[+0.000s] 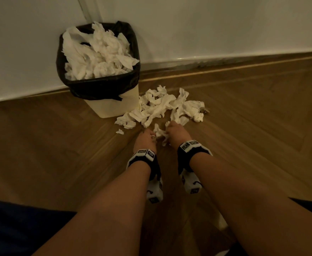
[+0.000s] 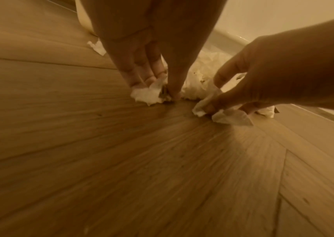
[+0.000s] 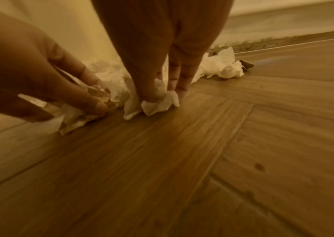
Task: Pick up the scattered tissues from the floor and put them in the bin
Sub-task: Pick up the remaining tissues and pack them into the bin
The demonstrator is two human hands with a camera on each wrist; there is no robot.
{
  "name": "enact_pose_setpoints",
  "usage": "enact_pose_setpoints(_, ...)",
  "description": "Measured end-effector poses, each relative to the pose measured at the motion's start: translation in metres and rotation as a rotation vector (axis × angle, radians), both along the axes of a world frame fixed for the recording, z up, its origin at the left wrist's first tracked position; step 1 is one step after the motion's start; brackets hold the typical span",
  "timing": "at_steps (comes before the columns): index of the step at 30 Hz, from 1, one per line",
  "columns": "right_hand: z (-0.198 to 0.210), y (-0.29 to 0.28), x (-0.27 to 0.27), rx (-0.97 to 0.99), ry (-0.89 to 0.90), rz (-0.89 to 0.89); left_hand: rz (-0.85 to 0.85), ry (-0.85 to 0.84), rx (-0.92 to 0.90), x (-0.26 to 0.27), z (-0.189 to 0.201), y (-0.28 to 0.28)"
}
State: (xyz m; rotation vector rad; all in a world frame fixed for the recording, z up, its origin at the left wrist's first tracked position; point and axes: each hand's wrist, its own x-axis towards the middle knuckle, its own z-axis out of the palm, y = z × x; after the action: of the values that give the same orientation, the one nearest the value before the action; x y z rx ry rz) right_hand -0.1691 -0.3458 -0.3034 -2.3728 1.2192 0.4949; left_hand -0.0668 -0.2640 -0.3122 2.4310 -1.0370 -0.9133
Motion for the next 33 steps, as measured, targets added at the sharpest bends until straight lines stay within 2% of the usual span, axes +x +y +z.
enact_pose_setpoints(3, -0.003, 0.001, 0.000, -0.001, 0.039, -0.031, -0.001, 0.024, -0.015, 0.000, -0.001, 0.005)
enact_pose_setpoints(5, -0.005, -0.002, -0.002, 0.047, -0.003, -0.129, 0.013, 0.037, -0.020, 0.000, -0.002, 0.008)
enact_pose_setpoints(8, -0.006, -0.004, -0.013, 0.163, -0.292, -0.500, 0.019, 0.044, -0.022, 0.003, -0.003, 0.012)
enact_pose_setpoints(11, 0.002, -0.005, -0.024, 0.430, -0.600, -0.830, 0.015, 0.047, -0.015, 0.008, -0.004, 0.015)
enact_pose_setpoints(13, 0.012, -0.008, -0.031, 0.598, -0.706, -0.982, 0.035, 0.060, -0.037, 0.010, -0.003, 0.015)
enact_pose_setpoints(15, 0.018, -0.013, -0.041, 0.701, -0.736, -1.122, 0.046, 0.078, -0.064, 0.010, 0.000, 0.015)
enact_pose_setpoints(18, 0.023, -0.010, -0.056, 0.989, -0.998, -1.344, 0.049, 0.097, -0.091, 0.009, 0.003, 0.015)
enact_pose_setpoints(19, 0.024, -0.009, -0.060, 1.013, -1.046, -1.396, 0.054, 0.102, -0.097, 0.009, 0.004, 0.015)
enact_pose_setpoints(25, 0.037, -0.002, -0.074, 0.949, -1.179, -1.478, 0.120, 0.218, -0.156, 0.009, 0.006, 0.016)
enact_pose_setpoints(27, 0.039, -0.001, -0.075, 0.973, -1.179, -1.475, 0.147, 0.261, -0.164, 0.009, 0.009, 0.014)
enact_pose_setpoints(30, 0.042, -0.004, -0.076, 0.901, -1.098, -1.531, 0.189, 0.316, -0.188, 0.009, 0.013, 0.013)
enact_pose_setpoints(33, 0.051, -0.006, -0.076, 0.959, -1.173, -1.535, 0.188, 0.310, -0.201, 0.012, 0.014, 0.015)
